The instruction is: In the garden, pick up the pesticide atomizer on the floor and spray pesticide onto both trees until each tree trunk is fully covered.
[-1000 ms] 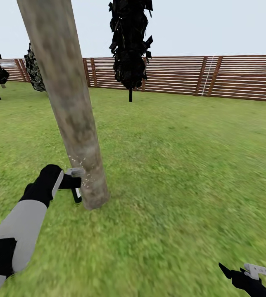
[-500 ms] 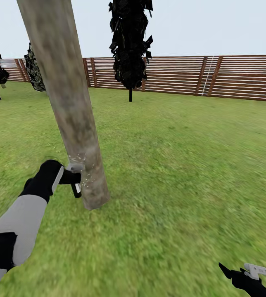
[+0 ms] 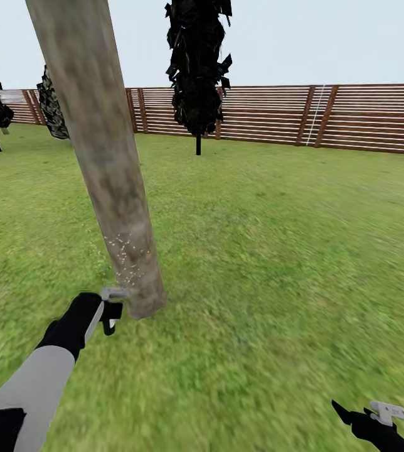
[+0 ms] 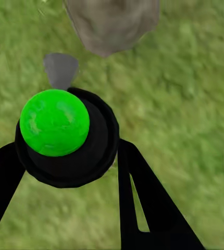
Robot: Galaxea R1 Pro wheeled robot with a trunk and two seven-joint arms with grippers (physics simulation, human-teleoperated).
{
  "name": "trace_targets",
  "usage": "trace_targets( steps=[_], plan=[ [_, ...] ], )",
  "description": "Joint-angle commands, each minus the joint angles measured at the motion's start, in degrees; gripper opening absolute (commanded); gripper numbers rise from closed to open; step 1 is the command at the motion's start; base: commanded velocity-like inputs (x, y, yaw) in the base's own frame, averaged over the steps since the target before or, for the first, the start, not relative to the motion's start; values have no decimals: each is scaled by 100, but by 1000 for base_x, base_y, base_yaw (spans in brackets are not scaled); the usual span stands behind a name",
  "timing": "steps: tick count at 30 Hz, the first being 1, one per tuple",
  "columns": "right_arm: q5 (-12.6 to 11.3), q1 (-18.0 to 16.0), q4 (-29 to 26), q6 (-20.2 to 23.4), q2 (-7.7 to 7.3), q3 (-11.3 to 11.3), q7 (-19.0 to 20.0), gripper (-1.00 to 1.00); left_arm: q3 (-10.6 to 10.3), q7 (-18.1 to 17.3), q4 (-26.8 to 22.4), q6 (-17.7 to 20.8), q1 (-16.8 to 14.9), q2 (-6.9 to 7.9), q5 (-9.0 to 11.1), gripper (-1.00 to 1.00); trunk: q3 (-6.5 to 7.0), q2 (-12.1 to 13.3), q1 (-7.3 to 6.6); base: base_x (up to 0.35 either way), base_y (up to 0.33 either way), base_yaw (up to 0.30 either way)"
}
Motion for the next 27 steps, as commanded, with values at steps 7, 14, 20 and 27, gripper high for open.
trace_targets(
  steps=[7,14,20,27],
  plan=[
    [-7,0,-23,-8,-8,-16,0,100,20,220,-5,-525,585,-255,12,-100,0,0,0,44,0,0],
    [-13,0,-35,-9,-8,-18,0,100,22,235,313,-769,772,-255,-5,-100,0,0,0,265,155,0],
    [-9,0,-35,-9,-8,-18,-3,100,13,227,354,-770,773,-271,-1,-100,-13,0,0,36,59,62],
    [-8,0,-26,-9,-8,-13,-6,100,2,226,355,-733,773,-280,-9,-100,-55,0,0,27,-7,192]
  ],
)
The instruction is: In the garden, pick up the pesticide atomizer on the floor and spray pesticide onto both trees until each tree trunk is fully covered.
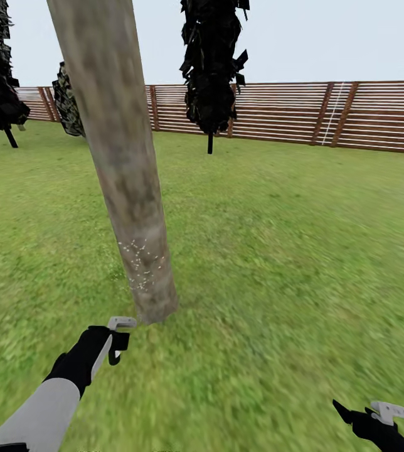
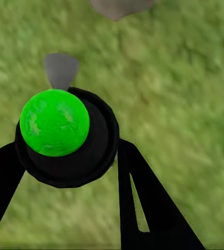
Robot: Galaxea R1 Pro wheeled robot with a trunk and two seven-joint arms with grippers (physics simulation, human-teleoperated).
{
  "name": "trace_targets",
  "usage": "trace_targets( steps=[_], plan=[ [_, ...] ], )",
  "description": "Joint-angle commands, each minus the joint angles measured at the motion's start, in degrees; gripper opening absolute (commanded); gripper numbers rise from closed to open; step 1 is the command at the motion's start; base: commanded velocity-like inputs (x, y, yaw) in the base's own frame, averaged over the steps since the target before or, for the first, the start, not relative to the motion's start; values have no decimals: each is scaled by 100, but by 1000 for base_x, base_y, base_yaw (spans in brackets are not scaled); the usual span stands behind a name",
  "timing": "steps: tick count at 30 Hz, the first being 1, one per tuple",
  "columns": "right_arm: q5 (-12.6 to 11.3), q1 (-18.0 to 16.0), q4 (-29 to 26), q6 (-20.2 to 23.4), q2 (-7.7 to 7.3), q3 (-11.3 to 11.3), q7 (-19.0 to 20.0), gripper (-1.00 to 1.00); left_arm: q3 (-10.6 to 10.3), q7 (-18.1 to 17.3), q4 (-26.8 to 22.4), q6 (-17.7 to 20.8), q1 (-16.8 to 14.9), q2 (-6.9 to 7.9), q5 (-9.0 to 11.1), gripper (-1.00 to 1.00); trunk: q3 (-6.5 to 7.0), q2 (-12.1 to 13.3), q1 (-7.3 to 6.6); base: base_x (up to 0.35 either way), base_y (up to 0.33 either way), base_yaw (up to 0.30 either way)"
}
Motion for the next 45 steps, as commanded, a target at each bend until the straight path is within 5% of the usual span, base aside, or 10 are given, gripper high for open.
trace_targets(
  steps=[1,8,29,45],
  plan=[
    [0,0,0,0,0,2,0,100,-4,3,0,4,0,0,-9,-100,-6,0,0,176,-110,197],
    [-1,0,0,0,0,1,1,100,-7,3,0,24,0,-112,-30,-100,-45,0,0,163,-214,179],
    [0,0,0,0,0,4,-3,100,-7,3,-9,25,0,-133,-32,-100,-49,0,0,6,-276,16],
    [-1,0,0,0,0,4,-3,100,-7,3,-9,17,0,-133,-25,-100,-49,0,0,96,-282,257]
  ],
)
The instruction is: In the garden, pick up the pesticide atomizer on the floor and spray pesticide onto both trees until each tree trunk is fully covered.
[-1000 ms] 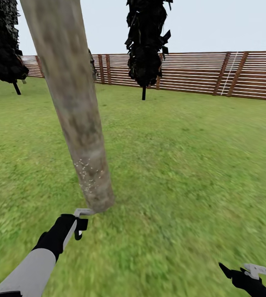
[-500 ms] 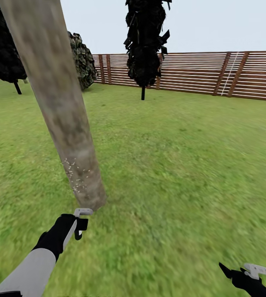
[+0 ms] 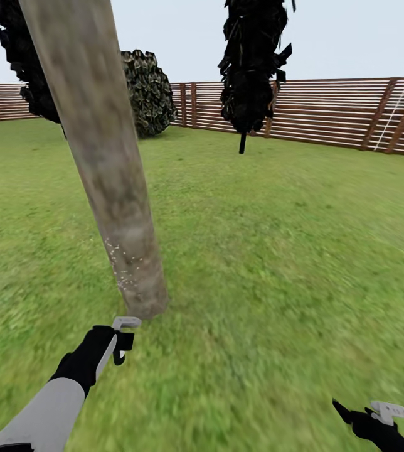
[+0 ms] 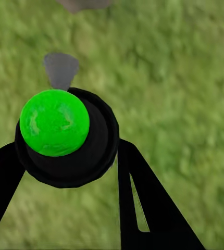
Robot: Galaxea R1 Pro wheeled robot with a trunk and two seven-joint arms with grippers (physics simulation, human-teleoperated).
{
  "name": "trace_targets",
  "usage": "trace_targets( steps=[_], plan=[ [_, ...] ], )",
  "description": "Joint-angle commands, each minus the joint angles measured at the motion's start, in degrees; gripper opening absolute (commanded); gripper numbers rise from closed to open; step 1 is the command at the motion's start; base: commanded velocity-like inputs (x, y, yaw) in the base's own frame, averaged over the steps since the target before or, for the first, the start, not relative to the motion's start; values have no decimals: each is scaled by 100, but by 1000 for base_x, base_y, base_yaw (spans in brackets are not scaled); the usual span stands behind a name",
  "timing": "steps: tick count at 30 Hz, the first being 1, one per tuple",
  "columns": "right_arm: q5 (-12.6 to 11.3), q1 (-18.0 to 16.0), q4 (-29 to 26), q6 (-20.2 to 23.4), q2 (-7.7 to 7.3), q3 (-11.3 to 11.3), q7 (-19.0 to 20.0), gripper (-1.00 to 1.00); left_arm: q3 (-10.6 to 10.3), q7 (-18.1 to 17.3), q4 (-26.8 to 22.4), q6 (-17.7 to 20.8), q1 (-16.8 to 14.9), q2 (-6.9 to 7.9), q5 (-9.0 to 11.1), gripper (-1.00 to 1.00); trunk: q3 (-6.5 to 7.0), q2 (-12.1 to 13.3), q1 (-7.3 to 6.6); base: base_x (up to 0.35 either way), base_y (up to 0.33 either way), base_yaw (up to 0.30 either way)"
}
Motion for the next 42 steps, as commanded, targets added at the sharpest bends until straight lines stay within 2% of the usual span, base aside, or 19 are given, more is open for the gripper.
trace_targets(
  steps=[1,10,31,42],
  plan=[
    [0,0,0,0,0,0,0,100,-1,3,0,1,0,0,-2,-100,0,0,0,180,-286,275],
    [1,0,0,0,0,0,0,100,-1,3,0,6,0,-42,-9,-100,0,0,0,165,-291,236],
    [1,0,3,-19,0,5,-9,100,-1,3,0,8,0,-93,-18,-100,0,0,0,38,-314,4],
    [1,0,0,-18,0,9,-9,100,-1,3,0,8,0,-88,-19,-100,0,0,0,8,-314,247]
  ],
)
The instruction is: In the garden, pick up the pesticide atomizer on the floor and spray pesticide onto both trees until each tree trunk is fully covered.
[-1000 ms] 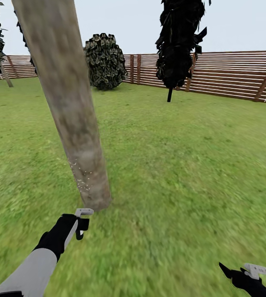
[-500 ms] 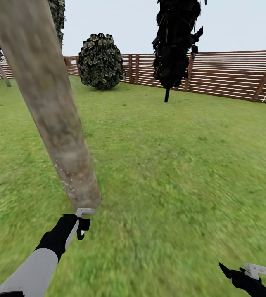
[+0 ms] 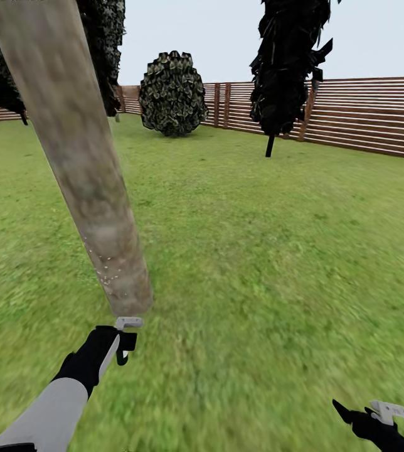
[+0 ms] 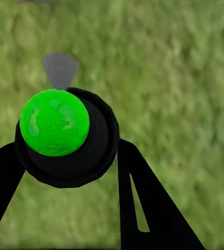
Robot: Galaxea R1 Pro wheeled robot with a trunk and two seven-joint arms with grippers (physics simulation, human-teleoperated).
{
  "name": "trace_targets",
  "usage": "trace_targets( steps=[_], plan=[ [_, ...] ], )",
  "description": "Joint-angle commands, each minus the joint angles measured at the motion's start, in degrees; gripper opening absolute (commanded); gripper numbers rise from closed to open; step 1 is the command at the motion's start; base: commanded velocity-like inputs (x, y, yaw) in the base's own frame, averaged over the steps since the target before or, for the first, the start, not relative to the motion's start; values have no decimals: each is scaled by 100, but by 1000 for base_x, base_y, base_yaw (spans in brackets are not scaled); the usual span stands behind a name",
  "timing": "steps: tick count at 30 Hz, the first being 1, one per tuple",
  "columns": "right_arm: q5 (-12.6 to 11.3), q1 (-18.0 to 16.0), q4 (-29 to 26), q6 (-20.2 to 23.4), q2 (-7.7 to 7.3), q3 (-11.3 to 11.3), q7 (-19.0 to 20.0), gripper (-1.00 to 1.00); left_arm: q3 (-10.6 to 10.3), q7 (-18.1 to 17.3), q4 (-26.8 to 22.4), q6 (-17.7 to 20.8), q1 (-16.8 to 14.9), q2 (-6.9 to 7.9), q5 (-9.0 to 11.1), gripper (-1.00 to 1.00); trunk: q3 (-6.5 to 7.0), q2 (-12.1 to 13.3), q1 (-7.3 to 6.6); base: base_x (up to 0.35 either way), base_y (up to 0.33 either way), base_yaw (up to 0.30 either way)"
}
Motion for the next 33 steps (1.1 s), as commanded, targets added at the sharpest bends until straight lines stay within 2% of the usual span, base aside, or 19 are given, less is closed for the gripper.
trace_targets(
  steps=[1,12,23,33],
  plan=[
    [0,0,0,0,0,0,0,100,-1,3,0,-1,0,0,-3,-100,0,0,0,68,-273,276],
    [0,0,7,0,0,0,0,100,15,12,-4,-9,0,-9,49,-100,0,0,0,72,-91,276],
    [0,0,9,0,4,0,0,100,42,12,-7,-9,0,-6,32,-100,0,0,0,195,-249,276],
    [0,0,18,-9,11,2,0,100,50,7,-19,-9,0,-8,50,-100,0,0,0,8,-324,276]
  ],
)
